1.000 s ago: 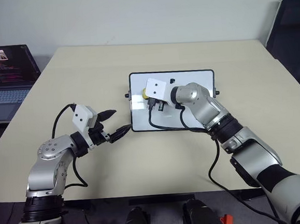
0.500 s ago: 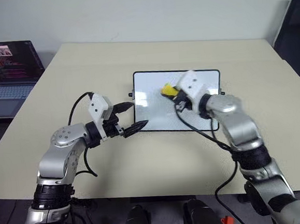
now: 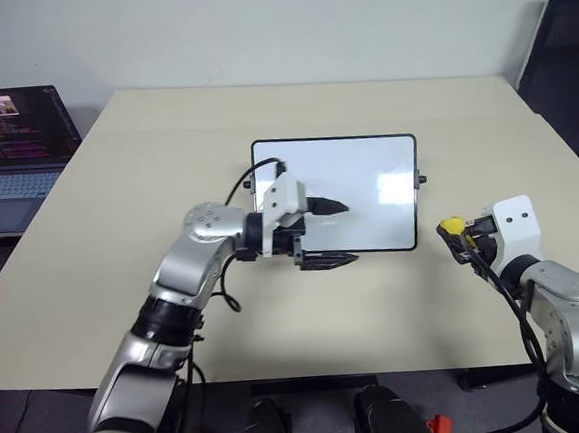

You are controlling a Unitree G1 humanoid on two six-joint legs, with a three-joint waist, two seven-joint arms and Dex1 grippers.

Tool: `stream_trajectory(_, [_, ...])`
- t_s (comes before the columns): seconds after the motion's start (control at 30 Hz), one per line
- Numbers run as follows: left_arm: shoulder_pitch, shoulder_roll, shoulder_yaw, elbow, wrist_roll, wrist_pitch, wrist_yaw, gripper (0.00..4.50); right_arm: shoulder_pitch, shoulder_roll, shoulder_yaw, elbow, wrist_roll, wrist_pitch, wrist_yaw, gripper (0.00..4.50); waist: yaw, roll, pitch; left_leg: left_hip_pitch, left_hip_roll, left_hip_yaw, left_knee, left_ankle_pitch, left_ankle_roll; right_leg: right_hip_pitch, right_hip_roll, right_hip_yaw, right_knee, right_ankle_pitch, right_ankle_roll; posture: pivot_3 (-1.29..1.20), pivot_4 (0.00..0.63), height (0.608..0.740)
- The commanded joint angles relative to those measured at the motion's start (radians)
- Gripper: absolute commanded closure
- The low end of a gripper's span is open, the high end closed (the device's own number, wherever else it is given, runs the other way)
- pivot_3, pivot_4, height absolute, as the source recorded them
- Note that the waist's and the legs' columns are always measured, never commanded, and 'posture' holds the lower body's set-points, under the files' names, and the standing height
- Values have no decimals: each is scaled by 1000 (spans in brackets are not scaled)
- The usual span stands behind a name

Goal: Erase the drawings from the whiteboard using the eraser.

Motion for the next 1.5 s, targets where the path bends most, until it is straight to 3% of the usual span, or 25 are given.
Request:
stream_trajectory(0.03, [-56, -36, -31, 67, 30, -58, -60, 0, -32, 10, -15, 98, 11, -81, -72, 3487, -3, 0, 0, 0, 0, 0, 0, 0, 0, 0, 0, 0, 0, 0, 0, 0, 150, 740])
stream_trajectory(0.3, [-80, -113, -68, 140, 75, -110, -104, 0, -131, -3, -79, 322, 52, -181, -177, 3487, -4, 1, 0, -1, 0, 0, -2, 0, 0, 0, 0, 0, 0, 2, 6, 0, 150, 740])
stream_trajectory(0.57, [-72, -134, -55, 141, 90, -110, -96, 0, -152, -34, -106, 395, 99, -205, -217, 3487, -4, 1, 0, -1, 0, 0, -2, 0, 0, 0, 0, 0, 0, 2, 6, 0, 150, 740])
stream_trajectory(0.73, [-56, -142, -43, 115, 77, -87, -76, 0, -147, -34, -120, 397, 134, -197, -239, 1957, -5, 1, 0, -1, 0, -1, -2, 0, 0, 0, 0, 0, 0, 2, 6, 0, 150, 740])
stream_trajectory(0.9, [-50, -138, -27, 110, 76, -74, -47, 0, -156, -37, -119, 408, 164, -217, -253, 72, -8, 2, 1, -1, 0, -1, -2, 0, 0, 0, 0, 0, 0, 2, 6, 0, 150, 740])
stream_trajectory(1.07, [-16, -119, 18, 76, 58, -35, 1, 0, -148, -42, -120, 370, 180, -250, -271, 12, -11, 2, 1, -1, 0, -1, -2, 0, 0, 0, 0, 0, 0, 2, 7, 0, 150, 740])
stream_trajectory(1.23, [80, -79, 213, -19, -9, 77, 207, 0, -80, 20, -60, 136, 237, -310, -253, 12, -16, 5, 2, 0, 1, -1, -2, 0, 0, 0, 1, 0, 1, 2, 7, 0, 150, 740])
stream_trajectory(1.33, [216, -50, 357, -196, -95, 208, 338, 0, 37, 78, 29, 13, 227, -386, -261, 12, -16, 6, 1, 0, 2, -4, -2, 0, 0, 0, 2, -2, 1, 2, 6, 0, 150, 740])
stream_trajectory(1.5, [478, -127, 572, -454, -128, 271, 670, 0, 247, 154, 147, 54, 101, -730, -322, 12, -6, 5, 1, -1, 1, -3, -2, 0, 0, 1, -1, -2, 0, 1, 6, 0, 150, 740])
